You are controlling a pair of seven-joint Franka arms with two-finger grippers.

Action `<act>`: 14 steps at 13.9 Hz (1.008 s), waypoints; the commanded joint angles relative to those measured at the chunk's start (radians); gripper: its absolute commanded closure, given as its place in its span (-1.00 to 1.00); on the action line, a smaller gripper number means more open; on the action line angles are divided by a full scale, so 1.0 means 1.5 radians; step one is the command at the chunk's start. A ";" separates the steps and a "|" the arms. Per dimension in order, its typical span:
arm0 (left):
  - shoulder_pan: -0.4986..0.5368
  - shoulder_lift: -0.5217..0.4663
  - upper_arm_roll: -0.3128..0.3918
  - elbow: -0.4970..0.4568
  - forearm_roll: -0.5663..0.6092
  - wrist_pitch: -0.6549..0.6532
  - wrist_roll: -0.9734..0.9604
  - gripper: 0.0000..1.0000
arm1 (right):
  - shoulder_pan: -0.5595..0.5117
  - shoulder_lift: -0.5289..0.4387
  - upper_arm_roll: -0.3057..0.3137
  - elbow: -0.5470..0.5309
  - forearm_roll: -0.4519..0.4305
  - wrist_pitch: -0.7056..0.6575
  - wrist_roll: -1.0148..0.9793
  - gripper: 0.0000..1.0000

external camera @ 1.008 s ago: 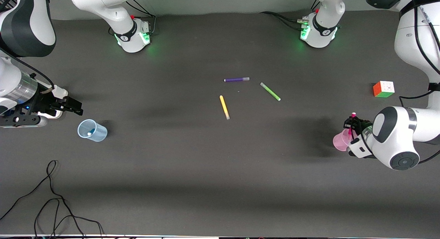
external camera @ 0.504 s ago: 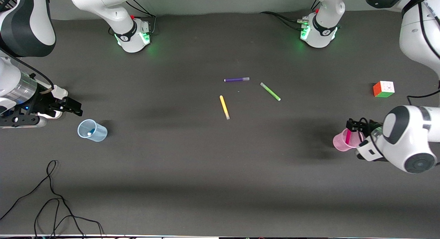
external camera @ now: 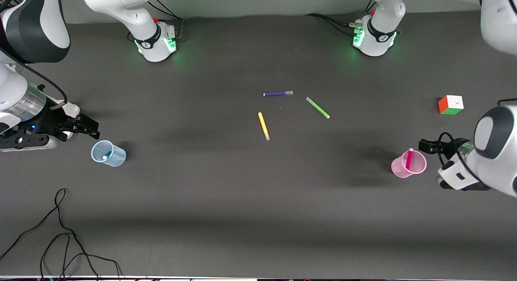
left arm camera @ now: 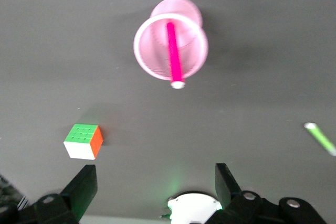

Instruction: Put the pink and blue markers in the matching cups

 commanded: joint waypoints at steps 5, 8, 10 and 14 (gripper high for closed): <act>0.043 -0.261 0.004 -0.235 -0.100 0.159 0.015 -1.00 | 0.000 0.017 -0.001 0.017 0.018 -0.007 -0.002 -1.00; 0.002 -0.329 0.057 -0.297 -0.140 0.213 0.014 -1.00 | -0.003 0.015 -0.001 0.016 0.062 -0.009 -0.001 -1.00; -0.105 -0.343 0.155 -0.291 -0.146 0.208 0.011 -1.00 | -0.004 0.008 0.005 0.017 0.062 -0.010 -0.001 -1.00; -0.161 -0.357 0.200 -0.288 -0.161 0.198 0.011 -1.00 | -0.024 -0.009 0.020 0.017 0.048 -0.052 -0.001 -1.00</act>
